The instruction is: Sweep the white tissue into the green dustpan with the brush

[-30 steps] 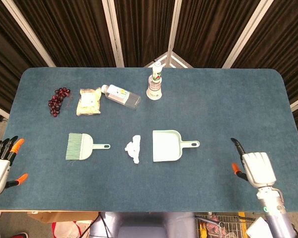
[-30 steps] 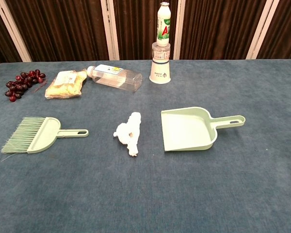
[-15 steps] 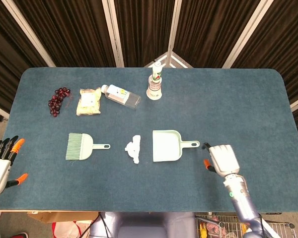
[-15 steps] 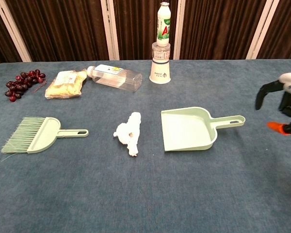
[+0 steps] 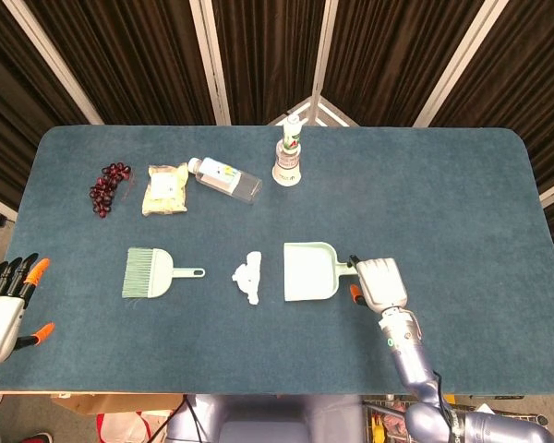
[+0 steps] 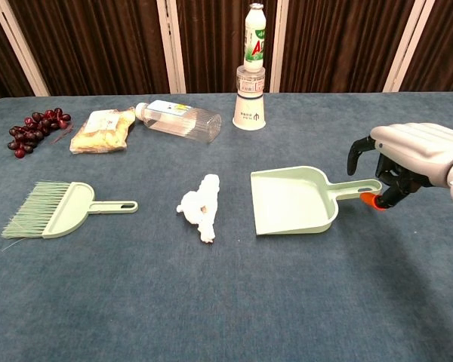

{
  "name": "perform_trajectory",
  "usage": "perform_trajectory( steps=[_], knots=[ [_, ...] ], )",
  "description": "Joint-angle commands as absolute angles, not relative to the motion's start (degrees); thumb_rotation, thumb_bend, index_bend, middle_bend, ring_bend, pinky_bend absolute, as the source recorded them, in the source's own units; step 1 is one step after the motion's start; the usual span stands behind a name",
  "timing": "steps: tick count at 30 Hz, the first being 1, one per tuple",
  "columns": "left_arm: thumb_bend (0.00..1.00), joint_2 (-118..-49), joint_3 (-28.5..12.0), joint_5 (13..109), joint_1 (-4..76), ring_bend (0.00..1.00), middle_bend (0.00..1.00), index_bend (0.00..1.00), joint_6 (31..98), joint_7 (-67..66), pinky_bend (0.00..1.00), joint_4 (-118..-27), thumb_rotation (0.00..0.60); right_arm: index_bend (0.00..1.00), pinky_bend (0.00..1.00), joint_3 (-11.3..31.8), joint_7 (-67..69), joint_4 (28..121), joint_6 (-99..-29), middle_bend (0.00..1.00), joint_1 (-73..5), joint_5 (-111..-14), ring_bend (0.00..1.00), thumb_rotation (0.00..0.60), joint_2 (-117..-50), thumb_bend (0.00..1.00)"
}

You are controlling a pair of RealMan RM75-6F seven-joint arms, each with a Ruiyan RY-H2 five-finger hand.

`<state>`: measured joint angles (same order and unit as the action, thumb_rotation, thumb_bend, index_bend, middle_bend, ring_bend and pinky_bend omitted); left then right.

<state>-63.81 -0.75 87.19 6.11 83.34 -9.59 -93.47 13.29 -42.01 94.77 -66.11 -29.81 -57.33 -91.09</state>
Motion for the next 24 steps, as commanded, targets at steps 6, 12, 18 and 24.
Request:
perform_trajectory(
  steps=[6,12,18,24],
  knots=[
    [0.0,-64.08,-0.8,87.18,6.3,0.0,0.0,0.0,83.16,-10.24,0.0,-93.54,0.6,0.4,0.87,13.54,-41.97,90.45,-66.49,0.94,-31.58,-55.19,0.92,0.6,-94.26,0.38],
    [0.0,-64.26,-0.96,87.18,6.43,0.0,0.0,0.0,83.23,-10.4,0.0,-93.47,0.6,0.4,0.87,13.04,-40.59,86.98,-66.51,0.94,-32.22,-55.34,0.92,0.6,-96.3,0.38],
    [0.0,-64.41,-0.99,87.24,6.51,0.0,0.0,0.0,83.26,-10.54,0.0,-93.45,0.6,0.4,0.87,13.2,-39.67,84.25,-66.43,0.94,-33.09,-55.33,0.92,0.6,-97.87,0.38],
    [0.0,-64.47,-1.07,87.04,6.57,0.0,0.0,0.0,83.19,-10.63,0.0,-93.33,0.6,0.4,0.87,13.2,-39.24,81.06,-65.86,0.94,-33.78,-54.46,0.92,0.6,-99.32,0.38]
  ],
)
